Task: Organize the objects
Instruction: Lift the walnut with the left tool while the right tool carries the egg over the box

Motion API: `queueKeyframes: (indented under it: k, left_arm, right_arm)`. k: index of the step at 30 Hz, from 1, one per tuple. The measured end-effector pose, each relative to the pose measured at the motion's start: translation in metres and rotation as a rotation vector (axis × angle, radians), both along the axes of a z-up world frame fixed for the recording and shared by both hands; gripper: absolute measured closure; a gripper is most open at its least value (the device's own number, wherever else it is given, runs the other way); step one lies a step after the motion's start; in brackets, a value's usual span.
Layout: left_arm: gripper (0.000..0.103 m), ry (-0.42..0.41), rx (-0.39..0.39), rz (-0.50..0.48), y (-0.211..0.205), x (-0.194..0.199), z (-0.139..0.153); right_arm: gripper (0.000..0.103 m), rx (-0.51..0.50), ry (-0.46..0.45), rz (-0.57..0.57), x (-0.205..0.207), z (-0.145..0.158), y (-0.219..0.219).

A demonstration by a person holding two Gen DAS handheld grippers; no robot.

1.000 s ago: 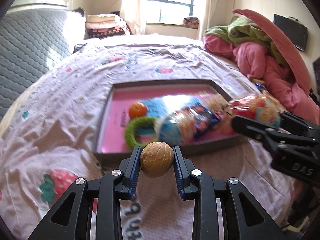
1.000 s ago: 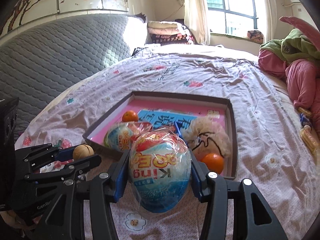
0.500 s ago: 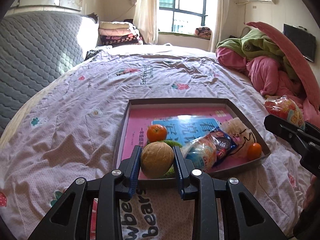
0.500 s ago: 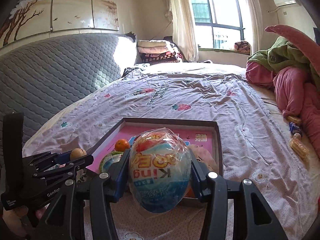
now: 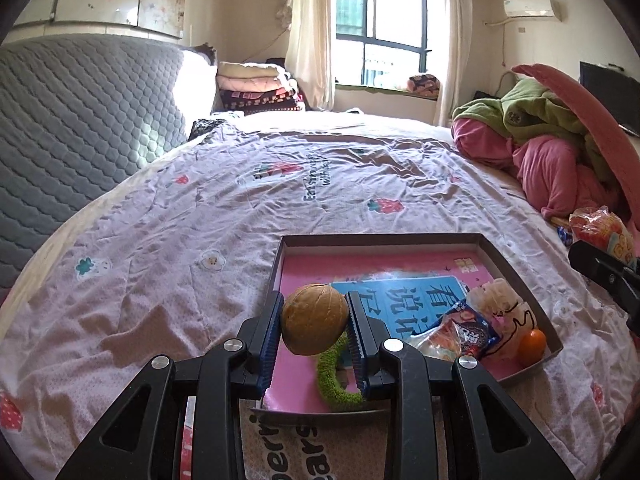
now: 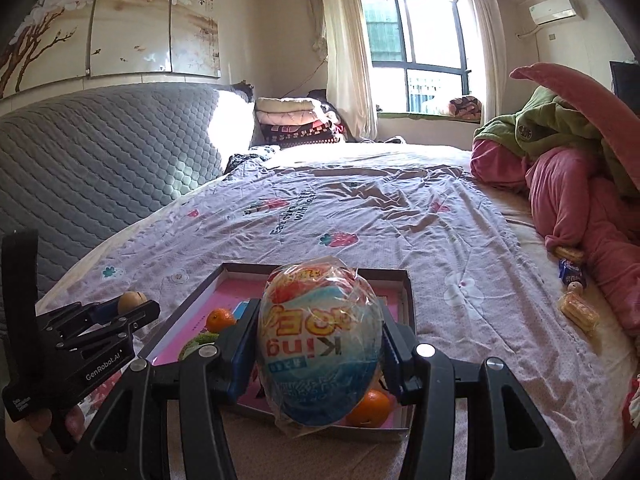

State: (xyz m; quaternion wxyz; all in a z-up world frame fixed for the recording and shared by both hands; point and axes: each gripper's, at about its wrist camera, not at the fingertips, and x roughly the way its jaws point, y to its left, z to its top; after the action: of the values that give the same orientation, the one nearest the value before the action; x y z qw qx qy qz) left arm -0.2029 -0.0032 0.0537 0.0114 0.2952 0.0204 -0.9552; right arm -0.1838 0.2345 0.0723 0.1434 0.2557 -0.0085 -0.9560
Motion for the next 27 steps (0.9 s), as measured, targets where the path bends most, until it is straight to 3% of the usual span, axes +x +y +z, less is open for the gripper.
queueKeyframes:
  k: [5,27]
  left_arm:
    - [0.071,-0.027,0.036,0.012,-0.012,-0.014,-0.008]
    - [0.071,-0.161,-0.021,0.007,-0.007,-0.031,-0.058]
  right_arm:
    - [0.050,0.010,0.018,-0.027,-0.008,0.000,0.003]
    - [0.050,0.103,-0.106,0.008,-0.024,-0.053,-0.018]
